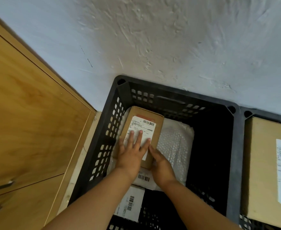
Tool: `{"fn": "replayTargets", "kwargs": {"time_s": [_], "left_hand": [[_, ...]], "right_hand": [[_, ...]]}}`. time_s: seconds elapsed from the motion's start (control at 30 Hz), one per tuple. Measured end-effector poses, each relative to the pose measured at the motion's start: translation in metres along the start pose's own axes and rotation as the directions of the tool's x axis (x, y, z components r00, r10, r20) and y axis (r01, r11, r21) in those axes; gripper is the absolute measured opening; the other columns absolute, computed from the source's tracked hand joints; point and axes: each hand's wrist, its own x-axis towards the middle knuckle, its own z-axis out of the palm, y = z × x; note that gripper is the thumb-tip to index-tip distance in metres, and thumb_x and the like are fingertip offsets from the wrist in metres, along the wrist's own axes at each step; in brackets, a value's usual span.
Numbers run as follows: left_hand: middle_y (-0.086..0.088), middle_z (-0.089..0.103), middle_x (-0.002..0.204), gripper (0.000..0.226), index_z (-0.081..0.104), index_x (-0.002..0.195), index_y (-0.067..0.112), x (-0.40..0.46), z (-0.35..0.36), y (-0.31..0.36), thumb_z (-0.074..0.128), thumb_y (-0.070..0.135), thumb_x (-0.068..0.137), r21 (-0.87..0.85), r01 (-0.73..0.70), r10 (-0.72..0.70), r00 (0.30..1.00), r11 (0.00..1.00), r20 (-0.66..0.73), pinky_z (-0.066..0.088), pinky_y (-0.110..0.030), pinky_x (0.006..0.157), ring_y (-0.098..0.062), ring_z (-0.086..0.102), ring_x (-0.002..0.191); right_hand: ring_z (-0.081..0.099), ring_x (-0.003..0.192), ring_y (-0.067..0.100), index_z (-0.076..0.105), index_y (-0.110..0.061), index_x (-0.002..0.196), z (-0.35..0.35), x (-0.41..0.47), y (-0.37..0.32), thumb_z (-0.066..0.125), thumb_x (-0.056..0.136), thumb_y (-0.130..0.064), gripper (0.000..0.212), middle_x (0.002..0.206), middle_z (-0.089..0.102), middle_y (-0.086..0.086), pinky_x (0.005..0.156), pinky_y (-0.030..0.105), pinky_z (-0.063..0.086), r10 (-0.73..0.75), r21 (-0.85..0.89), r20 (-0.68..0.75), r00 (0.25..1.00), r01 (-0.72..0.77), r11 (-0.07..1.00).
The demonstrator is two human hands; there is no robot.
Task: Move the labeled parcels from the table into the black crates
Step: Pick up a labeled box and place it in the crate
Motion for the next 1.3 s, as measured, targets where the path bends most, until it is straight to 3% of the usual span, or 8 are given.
{"fn": "replayTargets", "kwargs": {"time_s": [0.07,0.13,0.27,0.43,0.6,0.8,1.03,1.3], "left_hand": [[-0.01,-0.037,0.15,0.107,-0.031,0.141,0.032,0.009,0.001,0.001,0.059,0.017,0.087,0.017,-0.005,0.004,0.998,1.0,0.061,0.005,-0.064,0.111,-0.042,-0.021,0.14],[-0.011,-0.035,0.15,0.108,-0.034,0.139,0.034,0.014,0.001,0.001,0.06,0.019,0.087,0.039,-0.009,0.004,0.992,0.999,0.126,0.021,-0.059,0.11,-0.044,-0.012,0.141],[-0.015,-0.034,0.15,0.112,-0.037,0.136,0.034,0.022,-0.006,0.003,0.063,0.025,0.086,0.155,-0.034,0.004,0.981,0.987,0.192,0.018,-0.059,0.11,-0.049,-0.004,0.141],[-0.01,-0.048,0.141,0.117,-0.038,0.137,0.028,0.03,-0.009,0.012,0.065,0.016,0.083,0.248,-0.211,0.166,0.968,0.945,0.189,0.005,-0.074,0.104,-0.047,-0.028,0.135],[-0.007,-0.051,0.138,0.119,-0.035,0.139,0.033,0.04,-0.009,0.007,0.069,0.022,0.081,0.274,-0.24,0.179,0.957,0.931,0.23,0.01,-0.075,0.103,-0.047,-0.028,0.135],[-0.017,-0.04,0.146,0.108,-0.023,0.146,0.011,0.049,-0.003,0.001,0.063,0.033,0.084,0.614,-0.444,0.411,0.888,0.653,0.205,-0.006,-0.075,0.1,-0.036,-0.034,0.136],[-0.004,-0.037,0.15,0.108,-0.02,0.147,0.03,0.054,-0.019,0.001,0.066,0.034,0.082,0.406,-0.489,0.374,0.866,0.772,0.332,0.009,-0.08,0.098,-0.043,-0.024,0.138],[-0.005,-0.035,0.15,0.106,-0.017,0.148,0.028,0.056,-0.018,0.003,0.066,0.032,0.083,0.391,-0.486,0.357,0.863,0.782,0.357,0.02,-0.08,0.094,-0.047,-0.025,0.136]], "right_hand": [[0.017,0.145,0.013,0.014,-0.039,0.148,-0.013,0.005,0.003,0.041,0.096,-0.001,0.07,0.158,0.017,-0.002,0.119,0.029,0.016,-0.005,-0.195,0.005,1.0,0.006,0.981],[-0.007,0.147,0.023,0.0,-0.042,0.149,-0.027,0.012,0.007,0.044,0.094,-0.003,0.08,0.16,-0.009,0.003,0.12,0.036,0.004,0.063,-0.458,-0.025,0.998,-0.068,0.886],[-0.02,0.144,0.031,-0.025,-0.028,0.146,-0.035,0.029,0.009,0.056,0.091,-0.013,0.099,0.155,-0.028,0.01,0.12,0.042,0.0,0.174,-0.595,-0.112,0.978,-0.207,0.777],[-0.021,0.143,0.034,-0.023,-0.031,0.147,-0.033,0.037,0.023,0.05,0.095,-0.031,0.09,0.153,-0.032,0.012,0.118,0.042,-0.001,0.256,-0.71,-0.069,0.964,-0.227,0.666],[-0.019,0.143,0.038,-0.025,-0.029,0.145,-0.032,0.041,0.029,0.049,0.093,-0.042,0.092,0.153,-0.03,0.016,0.116,0.047,-0.007,0.251,-0.797,-0.07,0.966,-0.206,0.568],[-0.013,0.142,0.044,-0.021,-0.022,0.148,-0.031,0.043,0.028,0.04,0.097,-0.034,0.08,0.153,-0.025,0.024,0.116,0.052,-0.006,0.236,-0.843,-0.061,0.97,-0.176,0.507],[-0.013,0.142,0.047,-0.022,-0.019,0.147,-0.03,0.045,0.031,0.038,0.099,-0.036,0.079,0.152,-0.024,0.027,0.116,0.055,-0.004,0.224,-0.856,-0.049,0.973,-0.156,0.492],[-0.014,0.141,0.048,-0.024,-0.016,0.146,-0.03,0.046,0.034,0.041,0.098,-0.035,0.083,0.15,-0.026,0.029,0.116,0.056,-0.004,0.203,-0.866,-0.038,0.978,-0.134,0.483]]}}
